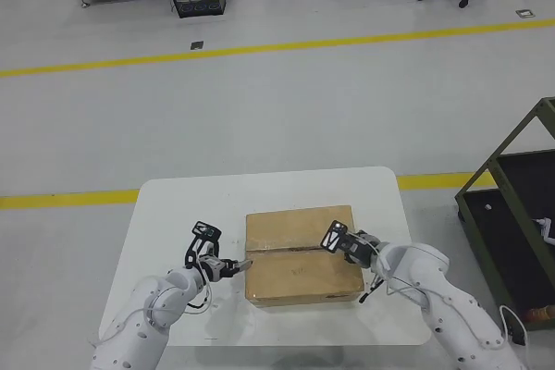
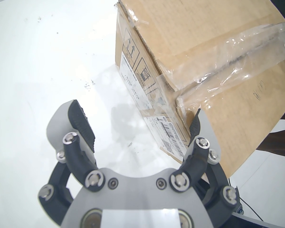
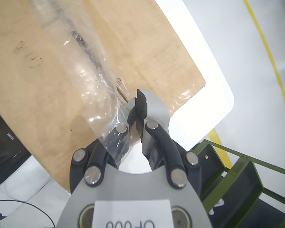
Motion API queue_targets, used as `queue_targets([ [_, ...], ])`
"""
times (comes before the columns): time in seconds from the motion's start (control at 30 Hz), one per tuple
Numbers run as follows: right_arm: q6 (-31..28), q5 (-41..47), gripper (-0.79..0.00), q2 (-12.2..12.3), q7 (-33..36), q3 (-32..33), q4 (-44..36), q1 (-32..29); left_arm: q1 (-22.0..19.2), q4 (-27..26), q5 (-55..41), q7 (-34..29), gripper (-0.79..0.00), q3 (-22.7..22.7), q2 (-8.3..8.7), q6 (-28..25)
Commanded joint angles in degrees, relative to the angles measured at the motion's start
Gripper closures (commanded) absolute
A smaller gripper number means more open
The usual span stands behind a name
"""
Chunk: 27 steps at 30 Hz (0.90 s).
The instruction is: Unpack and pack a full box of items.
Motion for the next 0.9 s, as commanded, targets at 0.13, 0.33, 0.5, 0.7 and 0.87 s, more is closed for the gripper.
queue_targets([
  [0.13,-0.24,-3.51,0.000,0.03,1.03,-0.31,0.49,0.02,0.01,-0.13,-0.11,0.03,-0.785,0.02,0.12,0.12],
  [0.33,-1.57,-5.07,0.000,-0.12,1.20,-1.13,1.32,0.36,-0.18,-0.11,-0.25,-0.03,-0.785,0.15,0.22,0.00],
  [0.5,-1.81,-6.04,0.000,-0.43,1.58,-2.20,2.29,1.27,-0.27,-0.33,-0.41,-0.14,-0.785,0.00,0.34,0.01],
  [0.7,-2.75,-7.00,0.000,-0.50,2.04,-2.16,1.55,1.49,0.00,-0.84,-0.44,-0.23,-0.785,-0.46,0.57,0.03],
  [0.87,-4.59,-7.23,-0.770,0.00,1.54,0.05,-0.01,-0.13,-0.07,-0.60,-0.65,-0.11,-0.785,-0.26,0.62,0.10],
])
